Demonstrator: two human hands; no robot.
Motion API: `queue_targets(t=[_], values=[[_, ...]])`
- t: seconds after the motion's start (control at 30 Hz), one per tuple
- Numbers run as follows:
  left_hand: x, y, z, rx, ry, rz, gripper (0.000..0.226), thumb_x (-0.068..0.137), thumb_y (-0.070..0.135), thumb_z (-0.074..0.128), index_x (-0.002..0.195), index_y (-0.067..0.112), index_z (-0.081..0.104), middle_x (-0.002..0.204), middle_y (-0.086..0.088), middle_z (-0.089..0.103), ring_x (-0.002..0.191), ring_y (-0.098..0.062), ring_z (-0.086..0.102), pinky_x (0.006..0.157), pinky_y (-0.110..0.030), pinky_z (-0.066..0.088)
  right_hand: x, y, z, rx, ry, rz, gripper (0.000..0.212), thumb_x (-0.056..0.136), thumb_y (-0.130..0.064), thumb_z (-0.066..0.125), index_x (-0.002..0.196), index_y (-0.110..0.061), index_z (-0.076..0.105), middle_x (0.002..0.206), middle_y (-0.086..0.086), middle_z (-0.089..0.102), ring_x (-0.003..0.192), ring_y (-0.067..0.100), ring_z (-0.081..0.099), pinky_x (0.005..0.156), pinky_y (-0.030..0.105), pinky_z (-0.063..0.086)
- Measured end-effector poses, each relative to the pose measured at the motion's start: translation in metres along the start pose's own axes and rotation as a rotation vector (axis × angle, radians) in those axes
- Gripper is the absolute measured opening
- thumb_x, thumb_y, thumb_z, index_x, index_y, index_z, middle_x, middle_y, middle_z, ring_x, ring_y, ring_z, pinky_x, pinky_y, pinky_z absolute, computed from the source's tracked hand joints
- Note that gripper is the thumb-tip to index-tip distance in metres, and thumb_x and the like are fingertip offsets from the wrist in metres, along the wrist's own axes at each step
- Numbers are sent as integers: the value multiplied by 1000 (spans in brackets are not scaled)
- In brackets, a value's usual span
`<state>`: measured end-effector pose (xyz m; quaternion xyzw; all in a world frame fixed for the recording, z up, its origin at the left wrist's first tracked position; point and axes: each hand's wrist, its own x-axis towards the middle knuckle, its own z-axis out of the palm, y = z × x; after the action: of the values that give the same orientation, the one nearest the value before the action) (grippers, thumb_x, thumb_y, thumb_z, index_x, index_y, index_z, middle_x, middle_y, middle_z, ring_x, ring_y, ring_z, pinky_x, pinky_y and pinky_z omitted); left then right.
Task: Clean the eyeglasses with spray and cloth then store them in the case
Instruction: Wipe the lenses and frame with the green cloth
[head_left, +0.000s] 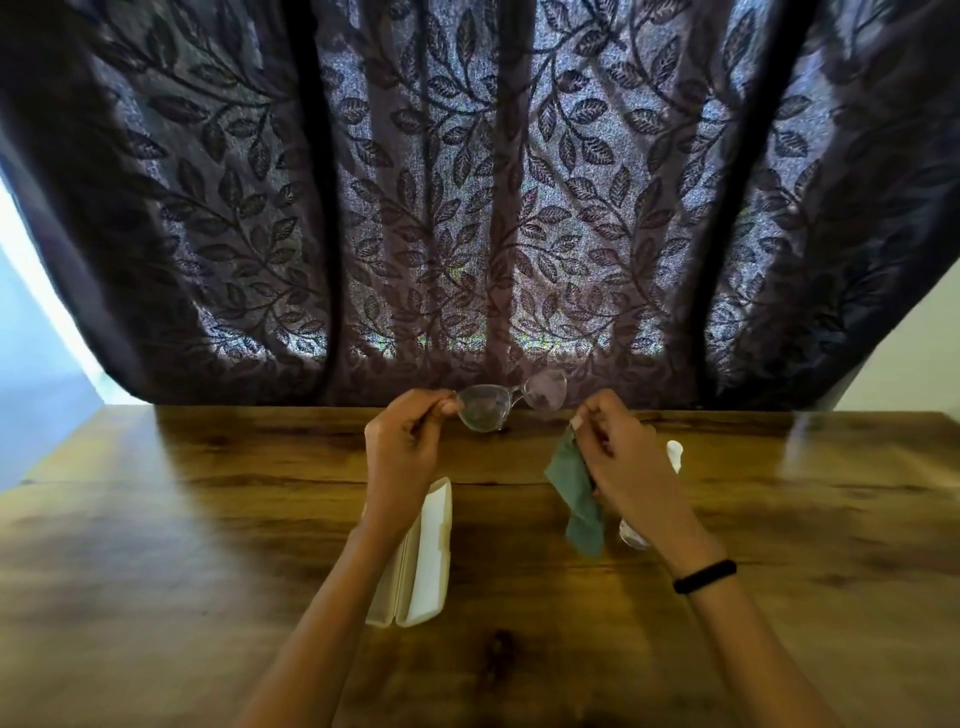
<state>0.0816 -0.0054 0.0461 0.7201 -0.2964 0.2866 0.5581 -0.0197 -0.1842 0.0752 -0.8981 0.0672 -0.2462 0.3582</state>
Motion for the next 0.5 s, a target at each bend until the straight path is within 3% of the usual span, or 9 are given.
queue_targets(t=[0.1,0.17,0.27,0.4,0.5], values=[[-2,2,1,-20,-5,5,14,83,-5,59,88,3,69,83,1,67,79,0,62,70,-13,50,-6,-7,-4,-295,20,-81,8,93,-23,45,87,-17,44,68,2,60,60,24,58,55,40,46],[-3,3,0,-26,-14,11,16,84,-6,57,89,4,68,84,0,67,80,0,63,72,-13,50,-7,-12,-7,-370,17,-55,6,90,-24,49,85,-21,47,75,2,66,68,27,62,59,38,49],[-4,5,-1,-24,-12,16,17,84,-7,57,89,5,68,84,0,67,81,0,62,72,-13,50,-7,-19,-12,-183,-33,31,10,85,-21,59,77,-23,54,76,-3,68,72,15,63,58,27,45],[-3,6,-1,-24,-12,7,18,84,-7,57,90,6,68,86,-1,68,81,-2,62,73,-11,49,-7,-23,-15,-112,-6,81,9,84,-17,61,76,-17,59,72,-2,67,66,12,63,59,29,48],[-4,7,-1,-43,-16,-8,20,85,-5,57,92,10,68,86,3,67,83,-1,62,73,-12,49,-7,-26,-15,235,-78,185,9,88,-8,56,79,-9,55,73,8,66,51,8,63,46,16,47]])
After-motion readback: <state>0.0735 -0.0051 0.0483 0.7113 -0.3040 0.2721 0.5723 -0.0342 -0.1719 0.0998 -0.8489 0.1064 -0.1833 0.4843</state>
